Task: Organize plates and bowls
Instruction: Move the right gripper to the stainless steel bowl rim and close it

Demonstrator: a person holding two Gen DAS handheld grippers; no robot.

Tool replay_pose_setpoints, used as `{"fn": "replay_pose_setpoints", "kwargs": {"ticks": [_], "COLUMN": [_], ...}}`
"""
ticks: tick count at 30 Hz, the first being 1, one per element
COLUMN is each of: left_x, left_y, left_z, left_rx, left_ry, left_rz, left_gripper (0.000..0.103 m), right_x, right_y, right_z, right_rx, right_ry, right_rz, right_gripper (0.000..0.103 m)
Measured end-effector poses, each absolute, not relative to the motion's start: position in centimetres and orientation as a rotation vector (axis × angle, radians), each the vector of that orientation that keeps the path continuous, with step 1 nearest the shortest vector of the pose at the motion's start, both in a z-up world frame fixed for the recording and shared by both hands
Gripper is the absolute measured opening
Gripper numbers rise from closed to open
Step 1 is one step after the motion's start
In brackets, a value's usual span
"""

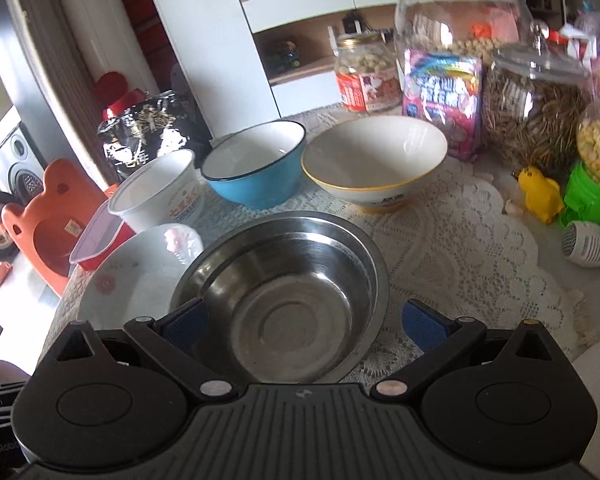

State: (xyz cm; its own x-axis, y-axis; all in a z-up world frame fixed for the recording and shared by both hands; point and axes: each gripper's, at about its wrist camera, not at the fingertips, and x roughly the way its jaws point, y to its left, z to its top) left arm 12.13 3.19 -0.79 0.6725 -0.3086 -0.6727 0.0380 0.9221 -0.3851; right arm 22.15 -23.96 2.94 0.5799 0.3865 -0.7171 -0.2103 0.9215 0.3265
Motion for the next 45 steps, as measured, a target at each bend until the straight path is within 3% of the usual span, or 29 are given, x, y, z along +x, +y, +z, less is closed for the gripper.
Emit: {"fn": "replay_pose_setpoints", "kwargs": {"ticks": [13, 22, 30, 34, 36, 38, 41, 45], "left_x": [17.3, 19.0, 19.4, 19.5, 19.5, 19.4, 19.5, 19.7], "left_y": [6.7, 6.7, 5.2, 5.0, 5.1, 5.3, 5.2, 4.8], "left_z": [-0.1, -2.4, -3.2, -3.3, -3.3, -3.3, -3.5, -3.6], "left_rx": [-0.281, -0.347, -0.318, -0.299, -0.302, -0.308, -0.319, -0.308], "left_ry": [0.767, 0.852, 0.901, 0.911, 0.914, 0.915, 0.922, 0.923], "left_rz": [-0.048, -0.132, -0.178, -0.171, -0.173, -0.172, -0.182, -0.173], "left_gripper": [0.019, 0.019, 0.019, 0.019, 0.019, 0.019, 0.019, 0.019], "right_x": [27.7, 27.1, 28.0, 27.3, 26.8, 26.5, 26.8, 27.8], "right_y": [-23.1, -19.8, -21.6, -20.4, -20.3, -20.6, -21.3, -22.1], "right_z": [-2.5, -2.9, -2.6, -2.7, -2.6, -2.1, -1.2, -0.6], "right_rx": [0.233, -0.063, 0.112, -0.032, -0.051, -0.029, 0.028, 0.083], "right_ry": [1.095, 1.111, 1.128, 1.116, 1.085, 1.044, 1.011, 1.036], "right_rz": [0.334, 0.369, 0.357, 0.403, 0.401, 0.408, 0.398, 0.416], "right_gripper": [0.103, 0.103, 0.103, 0.103, 0.096, 0.075, 0.057, 0.051]}}
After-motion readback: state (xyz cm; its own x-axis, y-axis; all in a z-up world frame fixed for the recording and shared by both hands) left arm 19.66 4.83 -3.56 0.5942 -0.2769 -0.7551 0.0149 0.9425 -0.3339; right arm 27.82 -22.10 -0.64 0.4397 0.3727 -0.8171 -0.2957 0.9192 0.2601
